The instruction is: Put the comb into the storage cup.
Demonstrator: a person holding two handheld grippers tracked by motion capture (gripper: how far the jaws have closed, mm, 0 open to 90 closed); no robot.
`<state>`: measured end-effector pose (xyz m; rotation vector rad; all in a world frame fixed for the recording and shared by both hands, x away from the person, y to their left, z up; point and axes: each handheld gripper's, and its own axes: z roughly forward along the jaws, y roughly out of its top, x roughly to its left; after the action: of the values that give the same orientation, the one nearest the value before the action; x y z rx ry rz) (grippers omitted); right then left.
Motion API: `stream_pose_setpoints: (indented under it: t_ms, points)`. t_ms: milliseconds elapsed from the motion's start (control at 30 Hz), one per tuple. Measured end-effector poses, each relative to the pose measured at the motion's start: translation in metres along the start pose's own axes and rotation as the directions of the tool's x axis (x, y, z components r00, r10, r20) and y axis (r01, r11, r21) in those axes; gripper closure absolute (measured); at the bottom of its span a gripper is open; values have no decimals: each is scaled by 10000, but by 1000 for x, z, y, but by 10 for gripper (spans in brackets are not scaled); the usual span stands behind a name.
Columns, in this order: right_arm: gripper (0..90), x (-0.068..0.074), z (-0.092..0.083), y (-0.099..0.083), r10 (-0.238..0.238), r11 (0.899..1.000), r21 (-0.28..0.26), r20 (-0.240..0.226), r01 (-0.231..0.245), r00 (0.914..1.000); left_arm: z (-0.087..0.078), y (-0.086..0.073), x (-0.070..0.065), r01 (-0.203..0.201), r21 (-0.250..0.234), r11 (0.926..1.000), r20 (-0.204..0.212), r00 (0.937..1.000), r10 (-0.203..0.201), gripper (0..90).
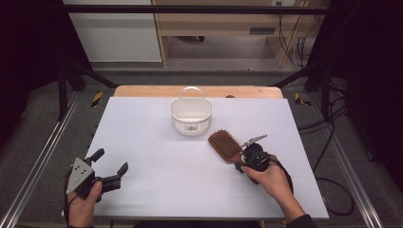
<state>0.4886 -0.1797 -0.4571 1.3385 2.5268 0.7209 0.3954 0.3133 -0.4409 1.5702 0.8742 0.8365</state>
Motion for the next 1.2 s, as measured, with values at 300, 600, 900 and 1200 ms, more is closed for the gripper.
stream_pose_setpoints:
  t_ms: [300,600,900,1200]
  points:
    - [632,1,4,4,-188,9997,160,173,185,9997,1,0,0,-14,24,10000,-4,10000,14,21]
    - [690,1,4,8,-605,9969,526,318,588,9977,0,0,0,-16,43,10000,-49,10000,16,21]
    - [724,-2,5,14,-423,9946,957,115,410,9990,1,0,0,-21,62,10000,50,10000,20,22]
    - [727,1,3,8,-726,9960,541,184,715,9972,0,0,-1,33,136,9999,98,9999,-35,23]
